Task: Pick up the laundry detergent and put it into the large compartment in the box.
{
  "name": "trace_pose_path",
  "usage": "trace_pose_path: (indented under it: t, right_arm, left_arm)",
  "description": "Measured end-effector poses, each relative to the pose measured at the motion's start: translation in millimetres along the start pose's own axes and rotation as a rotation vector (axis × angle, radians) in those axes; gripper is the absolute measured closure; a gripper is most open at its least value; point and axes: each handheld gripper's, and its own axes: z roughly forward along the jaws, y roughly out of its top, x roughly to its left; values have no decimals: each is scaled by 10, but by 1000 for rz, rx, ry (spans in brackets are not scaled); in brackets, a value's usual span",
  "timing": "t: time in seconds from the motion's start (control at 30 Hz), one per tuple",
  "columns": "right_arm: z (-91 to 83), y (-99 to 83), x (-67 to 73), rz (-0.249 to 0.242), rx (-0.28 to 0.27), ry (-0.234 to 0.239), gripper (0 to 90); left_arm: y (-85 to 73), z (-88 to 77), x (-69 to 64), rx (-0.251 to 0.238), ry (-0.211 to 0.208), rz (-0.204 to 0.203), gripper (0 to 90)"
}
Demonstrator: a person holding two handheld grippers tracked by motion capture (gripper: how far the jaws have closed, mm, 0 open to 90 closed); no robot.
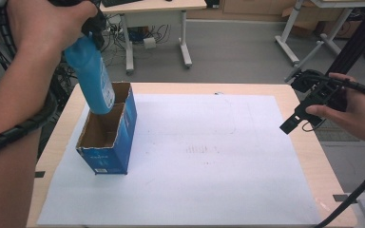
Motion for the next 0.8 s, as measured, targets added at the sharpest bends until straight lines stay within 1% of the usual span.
trace_pose_path:
  t: [0.03,0.07,0.17,0.37,0.63,0.8]
  right_arm:
    - [0,0,0,0,0,0,78]
    - [10,6,2,6,2,1,78]
    - [32,15,-5,5,9,1,78]
    - [39,26,2,8,11,-1,78]
    - [55,33,40,7,12,-3,78]
    - [65,26,41,9,12,-6,78]
  left_arm:
    - [0,0,0,0,0,0,385]
    - [-4,31,22,2,3,-4,385]
    - [-4,131,94,19,6,-12,384]
    - [-26,320,206,34,-11,-29,384]
    - [-43,531,236,54,-8,-23,384]
    - [-62,663,224,60,-6,-20,385]
